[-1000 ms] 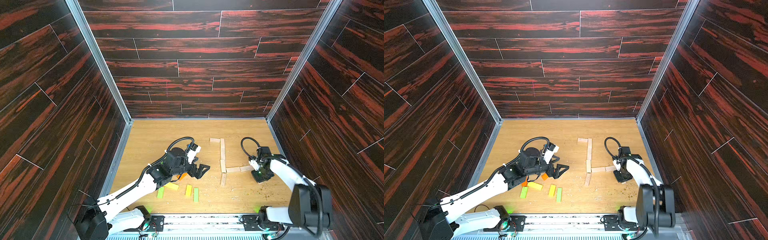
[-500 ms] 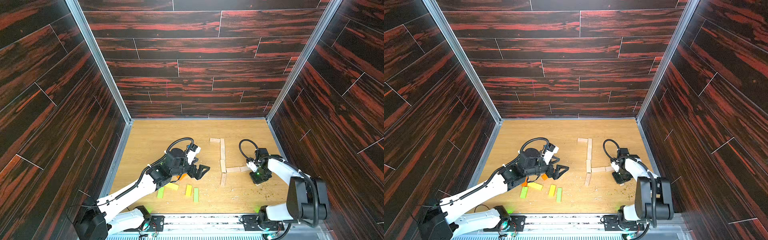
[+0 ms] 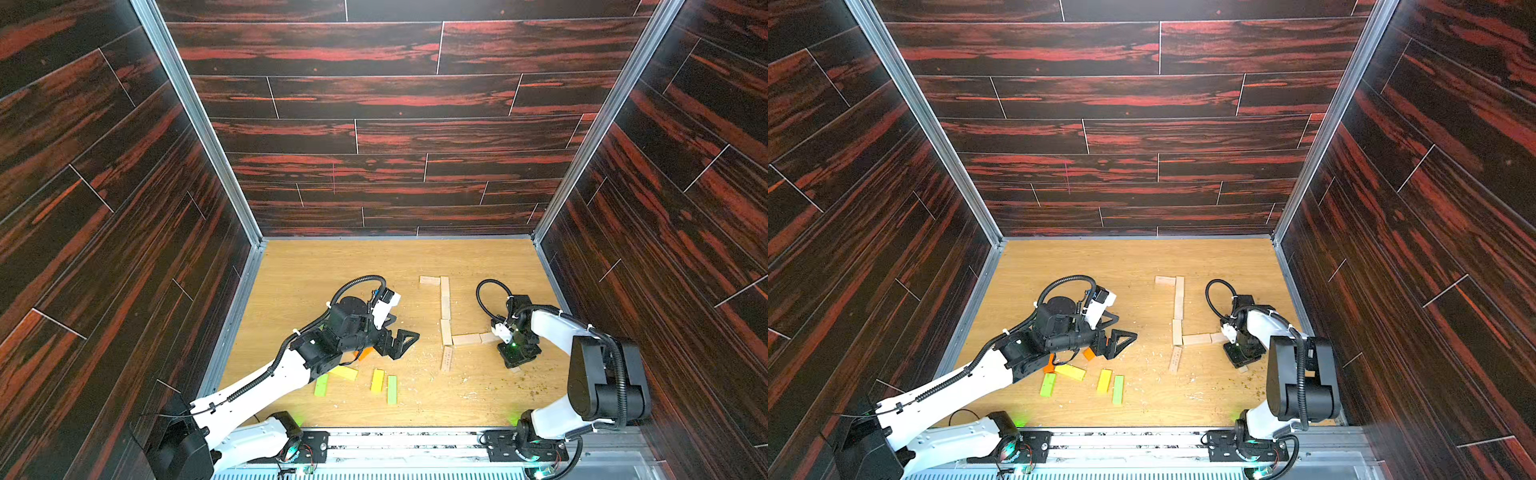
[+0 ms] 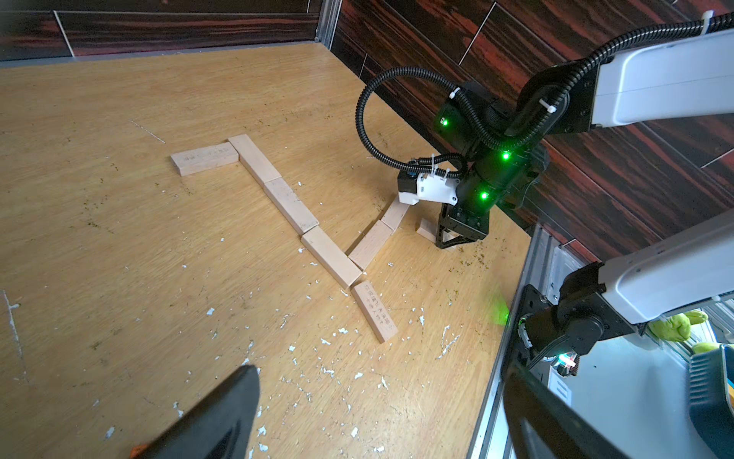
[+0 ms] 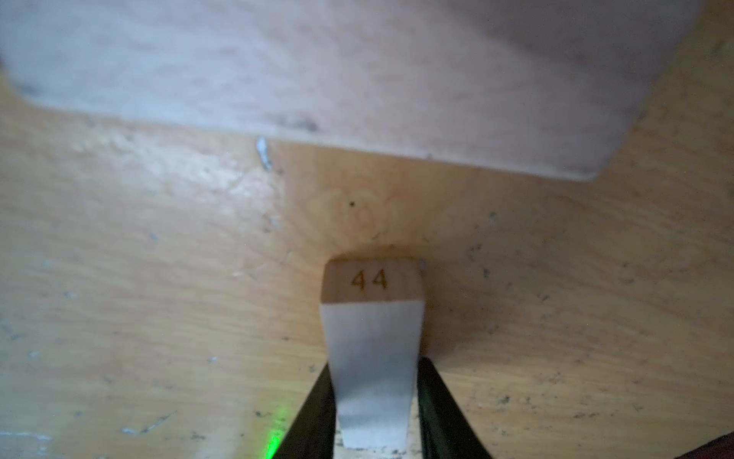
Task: Assemble a giraffe with building blocks
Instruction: Assemble the building block at the center of the board.
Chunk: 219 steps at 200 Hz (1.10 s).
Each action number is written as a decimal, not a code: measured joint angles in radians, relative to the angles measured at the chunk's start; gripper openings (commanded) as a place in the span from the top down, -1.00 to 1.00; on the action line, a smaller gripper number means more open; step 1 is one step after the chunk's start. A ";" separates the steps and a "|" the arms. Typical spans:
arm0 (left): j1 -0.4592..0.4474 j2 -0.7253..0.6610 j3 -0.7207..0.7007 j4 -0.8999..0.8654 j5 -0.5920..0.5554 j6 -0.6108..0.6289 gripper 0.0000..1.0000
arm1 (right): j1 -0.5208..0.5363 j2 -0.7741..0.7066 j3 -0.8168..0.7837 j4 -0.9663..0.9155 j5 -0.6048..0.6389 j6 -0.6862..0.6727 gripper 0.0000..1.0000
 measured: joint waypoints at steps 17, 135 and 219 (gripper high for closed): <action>0.000 0.000 0.000 0.000 0.000 0.000 -0.97 | -0.004 0.000 0.000 -0.001 -0.002 0.000 0.35; 0.000 0.000 0.000 -0.001 0.000 0.001 -0.96 | -0.038 0.050 0.056 0.006 0.023 -0.004 0.47; 0.000 0.002 0.000 -0.017 0.000 0.001 -0.96 | -0.037 0.082 0.084 -0.017 0.026 -0.004 0.46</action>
